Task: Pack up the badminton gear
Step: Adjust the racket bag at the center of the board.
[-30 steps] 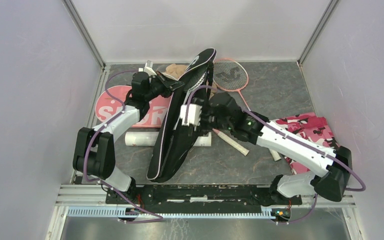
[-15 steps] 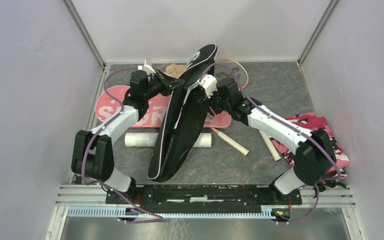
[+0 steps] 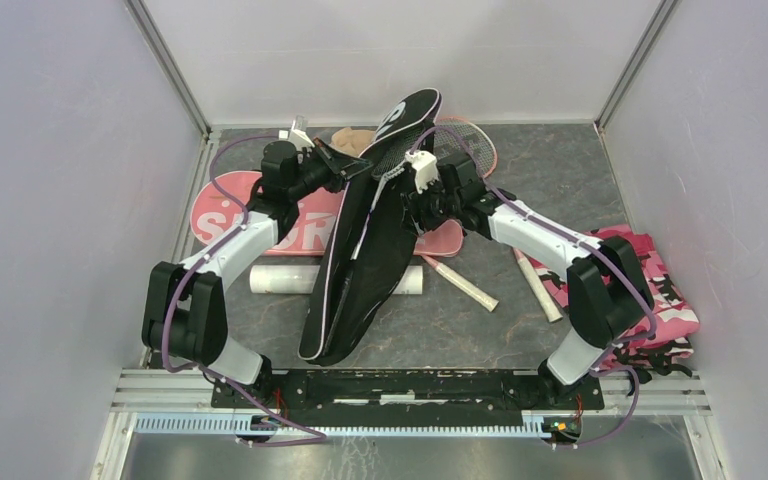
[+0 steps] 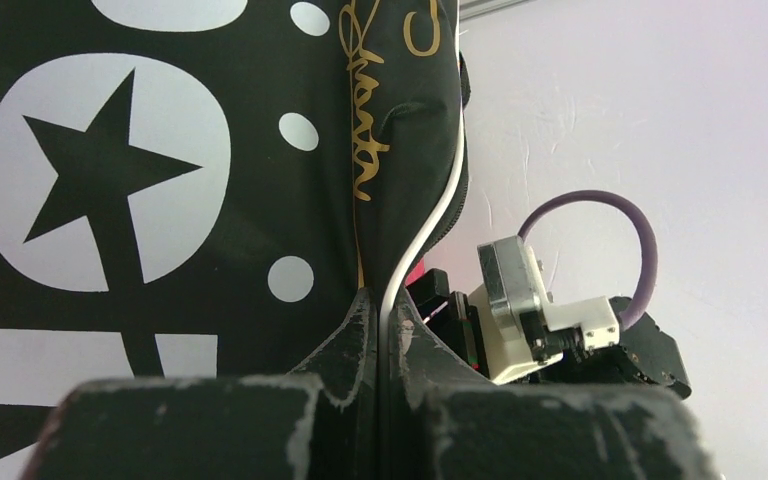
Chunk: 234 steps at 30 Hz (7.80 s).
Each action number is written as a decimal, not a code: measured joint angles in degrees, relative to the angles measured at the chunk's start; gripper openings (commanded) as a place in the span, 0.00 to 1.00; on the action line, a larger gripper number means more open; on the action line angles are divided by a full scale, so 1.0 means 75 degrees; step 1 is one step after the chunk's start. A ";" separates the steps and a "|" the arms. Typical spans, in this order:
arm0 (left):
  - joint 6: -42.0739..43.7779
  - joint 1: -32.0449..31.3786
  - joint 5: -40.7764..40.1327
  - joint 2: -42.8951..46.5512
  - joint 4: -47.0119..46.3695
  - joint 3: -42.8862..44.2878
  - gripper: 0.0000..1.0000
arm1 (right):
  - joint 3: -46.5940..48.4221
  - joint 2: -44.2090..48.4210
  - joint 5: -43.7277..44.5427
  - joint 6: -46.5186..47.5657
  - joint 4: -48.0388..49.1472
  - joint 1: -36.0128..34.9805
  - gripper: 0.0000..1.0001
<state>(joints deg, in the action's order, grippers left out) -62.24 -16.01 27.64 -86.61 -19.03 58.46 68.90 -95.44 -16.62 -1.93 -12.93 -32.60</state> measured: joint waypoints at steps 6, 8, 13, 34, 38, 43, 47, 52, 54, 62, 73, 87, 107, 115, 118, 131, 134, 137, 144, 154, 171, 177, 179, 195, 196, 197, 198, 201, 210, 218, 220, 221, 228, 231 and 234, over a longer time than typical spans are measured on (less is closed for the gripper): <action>0.0076 -0.0082 -0.0006 0.0000 -0.0003 -0.0003 0.02 | 0.0003 -0.0085 -0.0854 -0.0420 0.0256 0.0353 0.15; 0.0245 -0.0119 -0.0012 0.0000 0.0003 0.0000 0.02 | 0.0003 -0.0108 -0.1064 -0.0568 0.0251 0.0501 0.03; 0.1472 -0.0399 -0.0166 0.0000 0.0653 0.0382 0.02 | 0.0189 -0.0085 -0.1530 -0.0676 -0.0032 0.0842 0.00; 0.5030 -0.2194 0.0189 0.0169 0.1979 0.1638 0.60 | 0.2040 0.0731 -0.3139 0.1282 -0.2917 0.1629 0.00; 0.5339 -0.2215 0.0498 0.0181 0.2069 0.1673 0.77 | 0.2390 0.0731 -0.3386 0.1661 -0.3494 0.1845 0.00; 0.5963 -0.2212 0.0752 0.0356 0.2445 0.1830 0.90 | 0.3040 0.0731 -0.3459 0.2343 -0.4421 0.1955 0.00; 0.6869 -0.2212 0.0804 0.0638 0.3016 0.2139 0.92 | 0.3669 0.0717 -0.3410 0.2973 -0.5211 0.1964 0.00; 0.8413 -0.2212 0.0956 0.1011 0.3911 0.2489 0.94 | 0.4470 0.0516 -0.3258 0.3762 -0.6219 0.1964 0.00; 0.9250 -0.2212 0.0965 0.1154 0.4436 0.2655 0.97 | 0.4654 0.0411 -0.3232 0.4030 -0.6496 0.1964 0.00; 1.3187 -0.2212 0.0976 0.1314 0.7187 0.3701 1.00 | 0.5059 -0.0248 -0.3174 0.4948 -0.7653 0.1964 0.00; 1.7657 -0.2232 0.0997 0.0933 1.0101 0.4887 1.00 | 0.4887 -0.0495 -0.3523 0.5525 -0.8003 0.1958 0.00; 2.0178 -0.2331 0.0344 -0.0184 1.0523 0.4916 1.00 | 0.4339 -0.0650 -0.4074 0.5729 -0.7691 0.1547 0.00; 2.1146 -0.2340 -0.0530 -0.0484 1.0276 0.4707 0.99 | 0.4062 -0.0743 -0.4319 0.5849 -0.7490 0.1408 0.00; 2.1685 -0.2346 -0.0772 -0.0772 1.0130 0.4424 0.83 | 0.4033 -0.0825 -0.4310 0.5846 -0.7446 0.1408 0.00; 2.1787 -0.2349 -0.0854 -0.0839 1.0083 0.4380 0.72 | 0.4022 -0.0909 -0.4310 0.5846 -0.7443 0.1408 0.00; 2.1866 -0.2448 -0.1320 -0.0772 0.9763 0.4217 0.19 | 0.3993 -0.1026 -0.4316 0.5843 -0.7396 0.1338 0.11; 2.1761 -0.2436 -0.1478 -0.0621 0.9772 0.4159 0.02 | 0.3993 -0.1026 -0.4368 0.5840 -0.7417 0.1329 0.19; 2.1522 -0.2328 -0.1574 -0.0545 0.9844 0.4153 0.02 | 0.3993 -0.1026 -0.4479 0.5823 -0.7528 0.1332 0.29; 2.0773 -0.1667 -0.1081 -0.0545 1.0229 0.4342 0.02 | 0.3993 -0.0903 -0.4488 0.5700 -0.7729 0.1349 0.68; 1.9018 0.0128 0.0236 -0.0332 1.0238 0.4759 0.02 | 0.4112 0.0195 -0.3526 0.5129 -0.7391 0.1352 0.98; 1.6410 0.0740 0.2294 0.0790 0.8827 0.3483 0.02 | 0.2806 0.1454 -0.1556 0.5141 -0.5980 0.0568 0.98; 1.6014 0.0740 0.2792 0.0813 0.8655 0.3203 0.02 | 0.2366 0.1396 -0.0901 0.5269 -0.5520 0.0090 0.98; 1.5947 0.0740 0.2897 0.0813 0.8606 0.3153 0.02 | 0.2203 0.1346 -0.0807 0.5278 -0.5383 0.0012 0.98; 1.5810 0.0653 0.3518 0.0854 0.8419 0.2850 0.02 | 0.1580 0.0746 -0.0210 0.5394 -0.4747 -0.0315 0.60; 1.5775 0.0615 0.3518 0.0854 0.8402 0.2836 0.02 | 0.1687 0.0647 -0.0236 0.5397 -0.4741 -0.0385 0.57; 1.5714 0.0565 0.3512 0.0854 0.8344 0.2806 0.02 | 0.1763 0.0589 -0.0251 0.5388 -0.4736 -0.0437 0.57; 1.5664 0.0530 0.3512 0.0854 0.8306 0.2789 0.02 | 0.1807 0.0551 -0.0271 0.5386 -0.4736 -0.0466 0.57; 1.5457 0.0353 0.3491 0.0854 0.8119 0.2634 0.02 | 0.1915 0.0498 -0.0382 0.5374 -0.4741 -0.0554 0.53; 1.4755 0.0181 0.3383 0.0854 0.7656 0.2390 0.04 | 0.2148 0.0495 -0.0551 0.5356 -0.4747 -0.0554 0.01; 1.4350 0.0181 0.3582 0.0854 0.7959 0.2780 0.60 | 0.2063 0.0673 -0.0166 0.5633 -0.4893 -0.0551 0.00; 1.4452 0.0181 0.3582 0.0851 0.8137 0.2961 0.64 | 0.2046 0.0755 -0.0125 0.5721 -0.4975 -0.0545 0.00; 1.4568 0.0181 0.3567 0.0810 0.8428 0.3165 0.66 | 0.2014 0.0842 -0.0105 0.5805 -0.5045 -0.0530 0.00; 1.5268 0.0082 0.3590 0.0385 1.0019 0.4389 0.70 | 0.1915 0.1183 0.0026 0.6143 -0.5467 -0.0434 0.00; 1.5428 -0.0227 0.3532 0.0227 1.0430 0.4514 0.71 | 0.1839 0.1207 0.0020 0.6178 -0.5490 -0.0428 0.00; 1.5451 -0.0799 0.3351 0.0108 1.0736 0.4514 0.71 | 0.1763 0.1212 0.0017 0.6178 -0.5493 -0.0420 0.00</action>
<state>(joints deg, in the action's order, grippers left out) 53.65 -22.00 52.77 -85.80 61.49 92.31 82.13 -86.35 -16.49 44.40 -54.13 -35.75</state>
